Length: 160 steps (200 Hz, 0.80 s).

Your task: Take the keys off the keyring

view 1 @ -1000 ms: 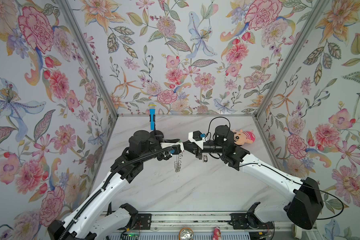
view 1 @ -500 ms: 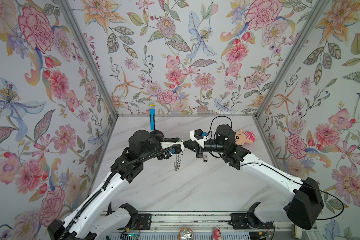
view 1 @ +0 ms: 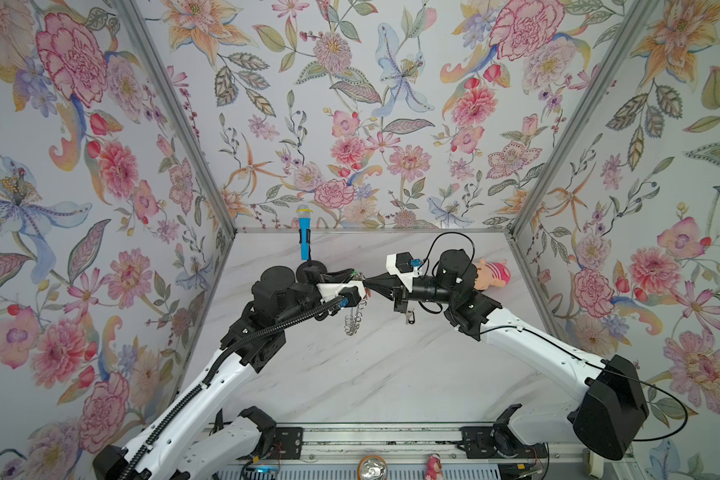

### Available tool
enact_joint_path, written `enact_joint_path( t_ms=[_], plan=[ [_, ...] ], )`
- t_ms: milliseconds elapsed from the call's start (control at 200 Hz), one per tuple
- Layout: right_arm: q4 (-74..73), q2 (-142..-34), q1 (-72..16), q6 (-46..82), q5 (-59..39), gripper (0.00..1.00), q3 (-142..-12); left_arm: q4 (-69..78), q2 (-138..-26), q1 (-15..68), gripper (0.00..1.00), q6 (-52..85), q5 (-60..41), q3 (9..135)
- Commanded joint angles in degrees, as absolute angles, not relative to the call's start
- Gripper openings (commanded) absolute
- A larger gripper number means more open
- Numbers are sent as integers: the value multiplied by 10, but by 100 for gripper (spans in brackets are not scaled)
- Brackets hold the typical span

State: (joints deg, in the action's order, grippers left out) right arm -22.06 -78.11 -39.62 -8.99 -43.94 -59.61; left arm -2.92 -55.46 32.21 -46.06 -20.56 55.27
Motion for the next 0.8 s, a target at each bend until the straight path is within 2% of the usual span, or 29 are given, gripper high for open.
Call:
enact_joint_path(
  t_ms=[0,711,796],
  plan=[
    [-249,-756,-391,-57,-456,0,-581,22,-545,309,0,-452,-168,546],
    [-454,-778,-395,81,-423,0,-541,38,-566,307,0,-400,-224,534],
    [-457,-785,-396,74,-420,5,-533,39,-563,307,0,-393,-229,542]
  ],
)
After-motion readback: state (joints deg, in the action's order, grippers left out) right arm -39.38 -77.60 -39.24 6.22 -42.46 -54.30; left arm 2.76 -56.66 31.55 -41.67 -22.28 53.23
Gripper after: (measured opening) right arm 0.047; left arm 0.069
